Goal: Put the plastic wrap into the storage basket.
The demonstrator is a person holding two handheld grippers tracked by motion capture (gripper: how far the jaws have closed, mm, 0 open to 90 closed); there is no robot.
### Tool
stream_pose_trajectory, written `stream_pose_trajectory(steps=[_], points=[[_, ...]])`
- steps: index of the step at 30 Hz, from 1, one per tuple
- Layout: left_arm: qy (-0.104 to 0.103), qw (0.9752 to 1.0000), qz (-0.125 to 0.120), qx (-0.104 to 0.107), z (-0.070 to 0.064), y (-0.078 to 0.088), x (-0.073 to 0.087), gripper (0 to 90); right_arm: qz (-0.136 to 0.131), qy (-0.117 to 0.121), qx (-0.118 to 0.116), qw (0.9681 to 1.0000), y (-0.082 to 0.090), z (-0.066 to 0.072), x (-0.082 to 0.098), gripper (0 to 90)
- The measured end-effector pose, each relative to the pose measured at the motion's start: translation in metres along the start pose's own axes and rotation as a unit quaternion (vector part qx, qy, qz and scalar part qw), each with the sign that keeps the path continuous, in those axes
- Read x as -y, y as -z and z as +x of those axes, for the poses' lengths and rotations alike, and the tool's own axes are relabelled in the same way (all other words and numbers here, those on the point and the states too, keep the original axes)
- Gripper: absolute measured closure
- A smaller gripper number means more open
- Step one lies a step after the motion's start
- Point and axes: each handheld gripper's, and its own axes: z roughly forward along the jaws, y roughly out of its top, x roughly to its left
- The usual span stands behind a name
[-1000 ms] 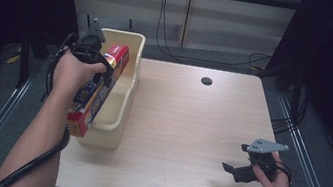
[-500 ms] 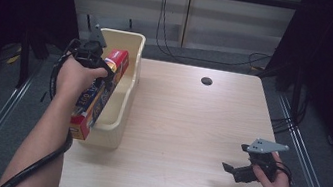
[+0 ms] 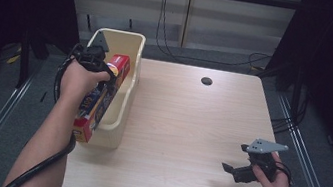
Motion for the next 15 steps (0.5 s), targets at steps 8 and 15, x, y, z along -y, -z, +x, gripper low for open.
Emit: stream_pose_trajectory(steps=[8, 15], points=[[0.005, 0.9999, 0.011, 0.003, 0.0, -0.006, -0.001, 40.7, -0.001, 0.001, 0.001, 1.0, 0.0, -0.001, 0.0, 2.2], [0.009, 0.9998, 0.016, 0.003, 0.0, -0.012, 0.0, 40.7, 0.001, 0.001, -0.003, 1.0, -0.001, -0.001, 0.0, 2.2]])
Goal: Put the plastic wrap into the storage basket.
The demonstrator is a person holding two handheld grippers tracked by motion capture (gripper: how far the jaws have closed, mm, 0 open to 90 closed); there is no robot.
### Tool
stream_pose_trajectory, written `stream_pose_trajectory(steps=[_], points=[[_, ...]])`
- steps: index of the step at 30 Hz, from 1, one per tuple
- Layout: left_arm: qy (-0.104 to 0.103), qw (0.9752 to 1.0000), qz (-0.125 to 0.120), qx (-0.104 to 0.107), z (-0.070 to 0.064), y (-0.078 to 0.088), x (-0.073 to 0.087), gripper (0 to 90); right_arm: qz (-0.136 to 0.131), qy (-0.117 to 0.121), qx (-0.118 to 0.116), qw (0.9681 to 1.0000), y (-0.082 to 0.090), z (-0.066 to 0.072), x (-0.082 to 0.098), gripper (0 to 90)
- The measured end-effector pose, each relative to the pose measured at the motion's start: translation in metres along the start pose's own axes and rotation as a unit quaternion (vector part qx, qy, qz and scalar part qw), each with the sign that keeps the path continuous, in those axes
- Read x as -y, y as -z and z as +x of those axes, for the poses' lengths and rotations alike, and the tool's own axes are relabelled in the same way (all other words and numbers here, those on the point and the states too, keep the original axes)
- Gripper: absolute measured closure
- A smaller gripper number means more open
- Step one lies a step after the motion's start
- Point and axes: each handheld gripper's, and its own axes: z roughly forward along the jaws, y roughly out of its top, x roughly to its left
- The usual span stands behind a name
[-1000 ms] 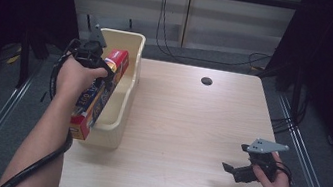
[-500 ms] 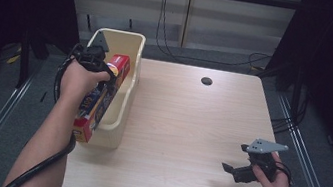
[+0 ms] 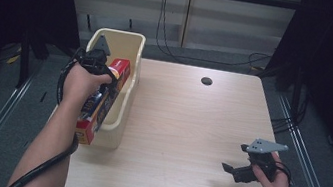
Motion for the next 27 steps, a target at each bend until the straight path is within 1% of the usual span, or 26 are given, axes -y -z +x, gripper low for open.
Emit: stream_pose_trajectory(steps=[2, 7, 9, 11, 13, 17, 19, 20, 22, 24, 25, 27], points=[[0.001, 1.0, 0.002, -0.002, 0.001, -0.002, 0.0, 40.7, 0.0, 0.0, 0.001, 1.0, 0.0, 0.0, 0.0, 2.2], [0.005, 0.9999, 0.008, 0.004, 0.002, -0.006, 0.0, 40.6, 0.001, 0.0, 0.001, 1.0, 0.0, 0.0, 0.0, 2.2], [0.003, 1.0, 0.009, 0.002, 0.003, -0.007, 0.0, 40.6, 0.001, -0.001, 0.0, 1.0, -0.001, 0.0, 0.0, 2.2], [0.003, 0.9999, 0.012, 0.005, 0.004, -0.007, -0.001, 40.6, 0.002, 0.0, 0.002, 1.0, -0.001, 0.0, 0.0, 2.2], [0.006, 0.9999, 0.012, 0.004, 0.004, -0.008, -0.001, 40.6, 0.001, -0.001, -0.001, 1.0, -0.001, 0.0, 0.0, 2.2], [0.011, 0.9997, 0.018, 0.011, 0.007, -0.011, -0.003, 40.4, 0.001, -0.001, 0.0, 1.0, 0.0, 0.0, 0.0, 2.2], [0.016, 0.9997, 0.017, 0.008, 0.007, -0.013, -0.005, 40.4, 0.002, 0.001, 0.004, 1.0, -0.001, 0.0, 0.001, 2.2], [0.018, 0.9995, 0.022, 0.012, 0.008, -0.014, -0.005, 40.3, 0.002, 0.001, 0.003, 1.0, -0.001, 0.0, 0.001, 2.2], [0.015, 0.9996, 0.021, 0.01, 0.008, -0.017, -0.006, 40.3, 0.002, 0.002, 0.003, 1.0, -0.001, 0.0, 0.001, 2.2], [0.02, 0.9993, 0.026, 0.019, 0.009, -0.018, -0.007, 40.2, 0.003, 0.001, 0.002, 1.0, -0.001, 0.0, 0.001, 2.2], [0.021, 0.9993, 0.026, 0.017, 0.01, -0.019, -0.007, 40.2, 0.003, 0.001, 0.002, 1.0, -0.001, 0.0, 0.001, 2.2], [0.024, 0.999, 0.032, 0.02, 0.012, -0.021, -0.008, 40.1, 0.005, 0.001, 0.004, 1.0, -0.002, 0.0, 0.002, 2.2]])
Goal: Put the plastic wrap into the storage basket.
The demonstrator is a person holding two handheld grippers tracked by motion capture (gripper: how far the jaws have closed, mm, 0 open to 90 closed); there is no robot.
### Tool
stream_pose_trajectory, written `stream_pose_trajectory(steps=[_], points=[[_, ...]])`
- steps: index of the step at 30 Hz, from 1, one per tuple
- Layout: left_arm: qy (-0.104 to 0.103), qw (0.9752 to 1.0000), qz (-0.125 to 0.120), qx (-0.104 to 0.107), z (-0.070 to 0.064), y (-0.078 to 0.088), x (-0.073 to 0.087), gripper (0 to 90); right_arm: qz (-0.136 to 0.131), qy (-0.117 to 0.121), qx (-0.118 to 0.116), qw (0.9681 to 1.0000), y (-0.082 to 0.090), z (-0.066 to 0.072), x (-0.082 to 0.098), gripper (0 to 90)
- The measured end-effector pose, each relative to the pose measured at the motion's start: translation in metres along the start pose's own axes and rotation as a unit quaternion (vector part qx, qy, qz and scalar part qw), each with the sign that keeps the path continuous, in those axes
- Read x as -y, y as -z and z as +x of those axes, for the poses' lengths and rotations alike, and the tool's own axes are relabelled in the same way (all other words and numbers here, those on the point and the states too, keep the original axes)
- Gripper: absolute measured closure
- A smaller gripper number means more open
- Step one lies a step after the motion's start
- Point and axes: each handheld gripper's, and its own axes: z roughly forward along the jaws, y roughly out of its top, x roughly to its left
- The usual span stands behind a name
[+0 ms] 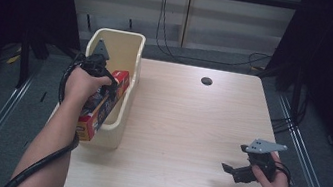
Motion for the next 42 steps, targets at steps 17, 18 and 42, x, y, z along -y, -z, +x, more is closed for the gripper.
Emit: stream_pose_trajectory(steps=[17, 18, 42], points=[[0.003, 1.0, -0.003, 0.004, 0.004, -0.009, -0.003, 38.3, 0.004, 0.003, 0.0, 1.0, -0.001, 0.001, 0.001, 2.2], [0.005, 0.9999, -0.009, 0.005, 0.004, -0.008, -0.003, 37.8, 0.005, 0.001, 0.001, 1.0, -0.001, 0.001, 0.001, 2.2], [-0.05, 0.9936, -0.087, 0.052, -0.03, 0.051, 0.011, 28.5, 0.0, 0.002, -0.001, 1.0, 0.003, 0.002, -0.001, 2.2]])
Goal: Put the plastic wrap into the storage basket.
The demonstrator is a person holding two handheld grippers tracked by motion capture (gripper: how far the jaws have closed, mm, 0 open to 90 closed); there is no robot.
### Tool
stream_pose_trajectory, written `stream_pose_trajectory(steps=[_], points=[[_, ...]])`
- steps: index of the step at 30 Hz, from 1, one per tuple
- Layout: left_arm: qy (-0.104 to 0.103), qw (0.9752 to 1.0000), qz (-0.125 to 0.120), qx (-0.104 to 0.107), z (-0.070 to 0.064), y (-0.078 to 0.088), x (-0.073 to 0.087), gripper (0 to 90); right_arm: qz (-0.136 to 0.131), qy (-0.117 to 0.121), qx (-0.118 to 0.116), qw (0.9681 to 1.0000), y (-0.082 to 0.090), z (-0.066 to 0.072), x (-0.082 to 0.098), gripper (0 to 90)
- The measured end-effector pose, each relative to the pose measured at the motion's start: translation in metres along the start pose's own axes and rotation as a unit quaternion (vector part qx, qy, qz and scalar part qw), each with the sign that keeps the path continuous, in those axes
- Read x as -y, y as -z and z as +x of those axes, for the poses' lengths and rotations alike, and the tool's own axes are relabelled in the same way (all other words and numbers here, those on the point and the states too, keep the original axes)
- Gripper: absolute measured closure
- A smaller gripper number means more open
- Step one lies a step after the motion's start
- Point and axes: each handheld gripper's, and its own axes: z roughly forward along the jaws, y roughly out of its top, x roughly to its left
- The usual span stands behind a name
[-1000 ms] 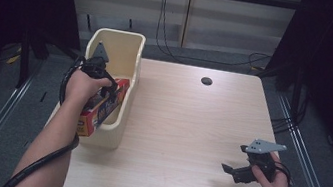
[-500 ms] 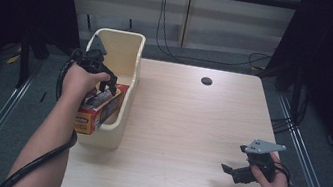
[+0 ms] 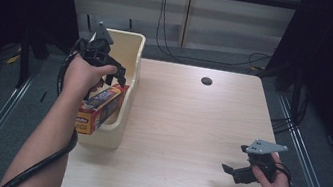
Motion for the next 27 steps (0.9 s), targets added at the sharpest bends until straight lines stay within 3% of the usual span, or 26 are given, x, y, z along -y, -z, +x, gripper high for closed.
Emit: stream_pose_trajectory(steps=[2, 11, 21, 24, 27], points=[[-0.006, 0.9999, -0.008, 0.014, -0.006, 0.003, 0.001, 26.1, -0.004, -0.001, -0.001, 1.0, 0.001, 0.0, 0.0, 2.2], [-0.042, 0.9983, -0.018, 0.035, -0.028, 0.002, 0.004, 23.5, -0.007, -0.003, 0.004, 1.0, 0.005, 0.0, 0.0, 2.2], [-0.08, 0.9948, -0.025, 0.059, -0.055, -0.009, 0.009, 20.0, -0.005, 0.0, 0.0, 1.0, 0.003, 0.002, 0.0, 2.2], [-0.083, 0.993, -0.029, 0.078, -0.062, -0.012, 0.009, 19.7, -0.005, 0.0, 0.0, 1.0, 0.003, 0.002, 0.0, 2.2], [-0.096, 0.9921, -0.03, 0.075, -0.071, -0.016, 0.01, 19.2, -0.004, 0.0, 0.0, 1.0, 0.003, 0.002, 0.0, 2.2]])
